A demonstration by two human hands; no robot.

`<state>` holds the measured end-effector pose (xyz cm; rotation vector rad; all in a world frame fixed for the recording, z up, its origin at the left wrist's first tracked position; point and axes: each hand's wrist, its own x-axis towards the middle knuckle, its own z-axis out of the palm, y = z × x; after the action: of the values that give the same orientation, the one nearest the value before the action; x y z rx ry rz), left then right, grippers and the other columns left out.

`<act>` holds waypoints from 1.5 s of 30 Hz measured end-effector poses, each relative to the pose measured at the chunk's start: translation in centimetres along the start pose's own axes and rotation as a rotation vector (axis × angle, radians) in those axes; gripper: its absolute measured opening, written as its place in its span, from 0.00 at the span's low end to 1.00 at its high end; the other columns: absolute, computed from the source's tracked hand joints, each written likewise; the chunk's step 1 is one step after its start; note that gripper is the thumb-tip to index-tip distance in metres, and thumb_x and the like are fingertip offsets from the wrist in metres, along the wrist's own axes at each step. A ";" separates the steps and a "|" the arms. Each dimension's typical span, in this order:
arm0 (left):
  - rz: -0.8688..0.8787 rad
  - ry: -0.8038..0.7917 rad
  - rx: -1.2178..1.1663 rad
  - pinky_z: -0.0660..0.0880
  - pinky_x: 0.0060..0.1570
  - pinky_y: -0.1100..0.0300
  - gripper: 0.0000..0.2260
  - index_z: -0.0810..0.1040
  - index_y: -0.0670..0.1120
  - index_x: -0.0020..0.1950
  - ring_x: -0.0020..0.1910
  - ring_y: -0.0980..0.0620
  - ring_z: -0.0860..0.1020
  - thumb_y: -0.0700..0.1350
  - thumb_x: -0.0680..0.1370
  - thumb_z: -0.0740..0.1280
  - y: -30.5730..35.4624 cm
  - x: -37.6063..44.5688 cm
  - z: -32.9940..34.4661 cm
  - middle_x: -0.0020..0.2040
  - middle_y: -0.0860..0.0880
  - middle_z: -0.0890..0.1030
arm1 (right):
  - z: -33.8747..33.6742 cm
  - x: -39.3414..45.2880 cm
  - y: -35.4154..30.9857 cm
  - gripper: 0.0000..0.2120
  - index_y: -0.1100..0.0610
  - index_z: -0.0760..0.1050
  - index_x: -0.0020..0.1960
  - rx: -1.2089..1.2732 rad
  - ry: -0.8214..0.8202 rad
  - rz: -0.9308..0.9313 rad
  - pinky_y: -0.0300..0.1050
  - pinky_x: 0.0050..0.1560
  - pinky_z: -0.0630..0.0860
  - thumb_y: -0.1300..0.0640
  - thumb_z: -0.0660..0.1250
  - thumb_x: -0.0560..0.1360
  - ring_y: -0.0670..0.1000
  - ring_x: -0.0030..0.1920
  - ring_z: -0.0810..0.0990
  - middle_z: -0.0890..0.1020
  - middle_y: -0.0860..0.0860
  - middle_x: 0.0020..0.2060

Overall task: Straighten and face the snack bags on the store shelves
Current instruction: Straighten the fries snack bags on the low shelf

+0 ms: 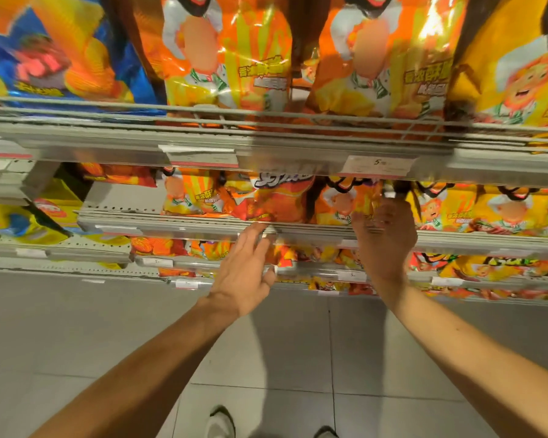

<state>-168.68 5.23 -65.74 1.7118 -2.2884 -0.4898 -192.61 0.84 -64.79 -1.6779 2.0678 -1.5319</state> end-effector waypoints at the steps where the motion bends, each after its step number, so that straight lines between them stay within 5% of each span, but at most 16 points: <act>1: -0.003 0.033 -0.049 0.65 0.72 0.53 0.23 0.70 0.43 0.70 0.75 0.46 0.61 0.43 0.76 0.68 -0.7 -0.4 -0.5 0.76 0.45 0.61 | 0.6 -0.4 -0.6 0.14 0.69 0.79 0.51 0.013 -0.009 -0.019 0.58 0.49 0.79 0.63 0.78 0.71 0.63 0.48 0.82 0.82 0.62 0.47; 4: -0.127 0.219 -0.223 0.65 0.68 0.59 0.15 0.78 0.43 0.62 0.68 0.45 0.69 0.39 0.75 0.69 -3.6 -1.1 -2.3 0.67 0.44 0.72 | 2.3 -1.8 -2.8 0.13 0.63 0.79 0.54 0.129 -0.137 0.024 0.54 0.55 0.79 0.61 0.77 0.72 0.58 0.53 0.82 0.83 0.57 0.52; 6: -0.246 0.360 -0.285 0.60 0.65 0.67 0.15 0.78 0.42 0.60 0.65 0.45 0.70 0.37 0.74 0.70 -5.8 -0.9 -3.6 0.62 0.43 0.73 | 3.4 -2.6 -4.4 0.15 0.53 0.78 0.57 0.238 -0.203 0.075 0.38 0.57 0.77 0.58 0.78 0.73 0.47 0.55 0.82 0.82 0.48 0.53; 9: -0.333 0.486 -0.365 0.64 0.66 0.60 0.21 0.72 0.40 0.65 0.63 0.45 0.69 0.41 0.75 0.72 -9.1 0.5 -5.6 0.60 0.43 0.72 | 5.0 -2.6 -6.7 0.20 0.36 0.73 0.56 0.312 -0.346 0.167 0.30 0.58 0.72 0.49 0.79 0.72 0.35 0.56 0.78 0.79 0.35 0.53; 13: -0.375 0.532 -0.395 0.71 0.63 0.46 0.28 0.68 0.39 0.63 0.60 0.42 0.70 0.49 0.72 0.77 -12.0 3.0 -7.3 0.58 0.42 0.70 | 7.3 -1.9 -7.4 0.40 0.50 0.67 0.72 0.362 -0.570 0.285 0.53 0.71 0.71 0.46 0.82 0.67 0.52 0.68 0.76 0.78 0.51 0.66; 17: -0.350 0.603 -0.451 0.70 0.62 0.47 0.25 0.67 0.38 0.58 0.57 0.41 0.70 0.45 0.70 0.76 -13.8 4.5 -7.8 0.56 0.39 0.68 | 9.3 -1.1 -7.7 0.49 0.57 0.61 0.75 0.248 -0.583 0.287 0.29 0.64 0.70 0.51 0.85 0.63 0.50 0.66 0.75 0.74 0.53 0.67; 20: -0.362 0.494 -0.542 0.72 0.54 0.70 0.29 0.65 0.42 0.56 0.54 0.55 0.74 0.46 0.68 0.81 -15.4 5.3 -8.2 0.56 0.39 0.71 | 10.2 -0.7 -7.5 0.49 0.61 0.61 0.73 0.224 -0.582 0.315 0.39 0.68 0.69 0.54 0.85 0.62 0.50 0.66 0.75 0.75 0.55 0.66; 23: -0.359 0.346 -0.626 0.70 0.41 0.80 0.32 0.71 0.44 0.58 0.47 0.62 0.77 0.53 0.63 0.82 -16.6 6.3 -8.9 0.51 0.50 0.78 | 10.5 -0.5 -7.7 0.51 0.63 0.62 0.72 0.380 -0.638 0.405 0.31 0.62 0.69 0.51 0.85 0.58 0.40 0.59 0.79 0.79 0.52 0.62; 26: -0.427 0.195 -0.771 0.81 0.49 0.60 0.29 0.74 0.49 0.54 0.44 0.55 0.83 0.56 0.59 0.80 -17.2 7.1 -9.3 0.46 0.51 0.83 | 11.0 -0.2 -7.8 0.55 0.64 0.63 0.73 0.462 -0.659 0.481 0.44 0.67 0.74 0.46 0.84 0.55 0.44 0.58 0.81 0.80 0.51 0.61; 29: -0.468 0.107 -0.872 0.77 0.58 0.43 0.24 0.76 0.52 0.51 0.45 0.42 0.83 0.53 0.60 0.81 -17.5 7.7 -9.4 0.41 0.53 0.82 | 11.6 0.2 -7.7 0.52 0.61 0.66 0.73 0.461 -0.660 0.477 0.52 0.73 0.71 0.46 0.83 0.54 0.49 0.65 0.80 0.82 0.54 0.63; 34: -0.460 0.021 -0.897 0.81 0.49 0.53 0.16 0.77 0.53 0.48 0.55 0.47 0.71 0.47 0.67 0.80 -17.1 7.9 -9.7 0.26 0.61 0.78 | 11.9 0.2 -8.0 0.45 0.60 0.73 0.69 0.470 -0.643 0.469 0.55 0.71 0.74 0.47 0.83 0.56 0.51 0.64 0.81 0.84 0.54 0.61; 36: -0.483 0.012 -0.881 0.79 0.57 0.50 0.16 0.78 0.53 0.49 0.57 0.42 0.74 0.49 0.67 0.80 -17.0 8.0 -10.0 0.32 0.57 0.82 | 11.8 0.3 -8.1 0.41 0.60 0.75 0.67 0.451 -0.621 0.481 0.55 0.71 0.73 0.48 0.83 0.58 0.52 0.64 0.81 0.84 0.54 0.60; 38: -0.556 -0.007 -0.880 0.70 0.66 0.41 0.22 0.79 0.48 0.56 0.63 0.34 0.73 0.51 0.66 0.81 -16.8 7.9 -10.5 0.51 0.42 0.85 | 11.7 0.4 -8.0 0.32 0.60 0.76 0.65 0.441 -0.595 0.506 0.53 0.70 0.74 0.57 0.83 0.64 0.52 0.63 0.82 0.84 0.55 0.59; 40: -0.597 -0.018 -0.923 0.71 0.68 0.44 0.28 0.79 0.42 0.57 0.65 0.34 0.75 0.53 0.63 0.81 -16.5 7.6 -11.1 0.58 0.34 0.81 | 11.5 0.6 -8.0 0.28 0.64 0.76 0.65 0.467 -0.567 0.515 0.46 0.66 0.76 0.65 0.80 0.67 0.50 0.59 0.83 0.84 0.56 0.58; 43: -0.633 -0.008 -0.904 0.73 0.61 0.49 0.22 0.75 0.43 0.34 0.62 0.36 0.78 0.57 0.60 0.80 -16.0 7.2 -11.9 0.38 0.44 0.83 | 10.7 0.9 -8.7 0.28 0.70 0.73 0.67 0.520 -0.555 0.476 0.32 0.55 0.76 0.71 0.77 0.69 0.41 0.52 0.84 0.83 0.58 0.57; 45: -0.642 -0.002 -0.895 0.74 0.59 0.47 0.24 0.72 0.45 0.31 0.59 0.39 0.79 0.60 0.56 0.80 -15.7 7.0 -12.5 0.29 0.50 0.81 | 10.2 0.9 -9.3 0.25 0.68 0.75 0.66 0.501 -0.535 0.426 0.26 0.51 0.74 0.69 0.77 0.71 0.34 0.50 0.83 0.84 0.53 0.55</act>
<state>-152.06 -6.99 -60.66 1.8225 -1.1086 -1.3627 -180.45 -5.49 -62.88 -1.1901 1.4787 -1.1641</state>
